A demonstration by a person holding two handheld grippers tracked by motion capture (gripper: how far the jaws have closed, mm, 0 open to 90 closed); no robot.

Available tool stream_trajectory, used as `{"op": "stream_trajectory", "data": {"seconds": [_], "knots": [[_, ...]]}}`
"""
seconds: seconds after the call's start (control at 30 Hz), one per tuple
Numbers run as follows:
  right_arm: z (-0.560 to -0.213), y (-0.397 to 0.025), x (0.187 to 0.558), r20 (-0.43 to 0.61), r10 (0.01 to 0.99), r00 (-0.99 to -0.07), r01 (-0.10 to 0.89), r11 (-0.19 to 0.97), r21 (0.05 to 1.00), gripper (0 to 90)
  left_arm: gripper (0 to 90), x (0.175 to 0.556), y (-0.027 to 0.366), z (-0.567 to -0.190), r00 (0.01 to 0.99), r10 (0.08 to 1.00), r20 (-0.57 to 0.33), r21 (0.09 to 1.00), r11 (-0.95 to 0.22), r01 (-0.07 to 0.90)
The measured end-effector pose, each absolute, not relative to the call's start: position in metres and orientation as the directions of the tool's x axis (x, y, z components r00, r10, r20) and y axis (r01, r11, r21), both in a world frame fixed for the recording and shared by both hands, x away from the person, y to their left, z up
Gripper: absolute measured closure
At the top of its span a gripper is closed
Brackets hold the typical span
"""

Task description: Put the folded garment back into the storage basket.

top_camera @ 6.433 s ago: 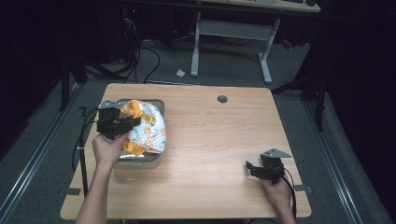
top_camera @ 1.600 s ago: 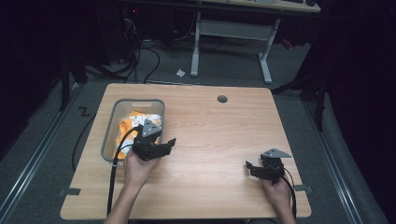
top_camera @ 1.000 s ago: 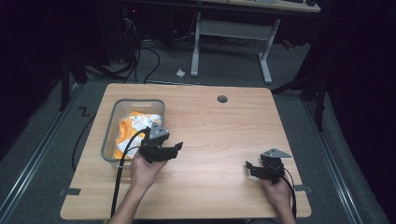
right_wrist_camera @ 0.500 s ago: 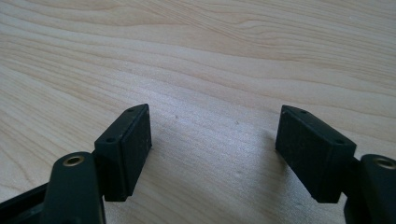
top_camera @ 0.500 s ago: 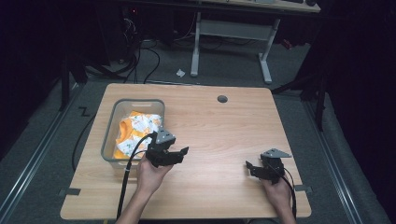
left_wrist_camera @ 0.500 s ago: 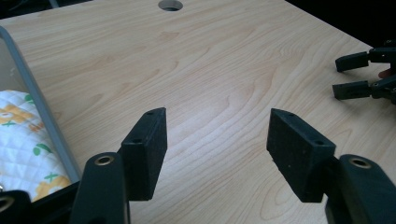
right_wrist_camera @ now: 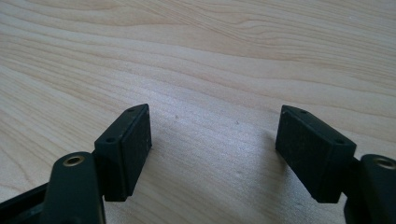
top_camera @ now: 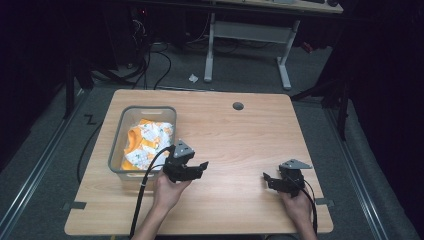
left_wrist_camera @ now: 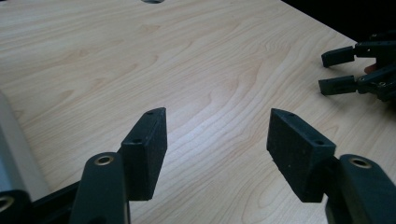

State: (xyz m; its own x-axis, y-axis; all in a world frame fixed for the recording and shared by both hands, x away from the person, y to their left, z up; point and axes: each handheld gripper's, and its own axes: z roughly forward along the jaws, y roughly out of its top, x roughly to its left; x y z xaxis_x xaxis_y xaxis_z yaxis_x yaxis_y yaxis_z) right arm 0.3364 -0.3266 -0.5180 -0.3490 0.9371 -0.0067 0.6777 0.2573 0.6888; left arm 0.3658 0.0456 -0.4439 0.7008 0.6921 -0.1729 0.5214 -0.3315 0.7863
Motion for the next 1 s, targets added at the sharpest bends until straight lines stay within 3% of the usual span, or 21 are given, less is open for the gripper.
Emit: {"op": "stream_trajectory", "data": {"seconds": [0.7,1.0], "knots": [[-0.518,-0.327,0.336,-0.007,0.937,-0.349,0.678,0.257,0.689,27.1,38.8,0.359,0.018,-0.489,0.701,0.692,-0.172,0.736,-0.382,0.558],[-0.518,-0.327,0.336,-0.008,0.937,-0.349,0.678,0.258,0.689,27.1,38.5,0.355,0.007,-0.521,0.683,0.726,-0.079,0.717,-0.435,0.544]]}}
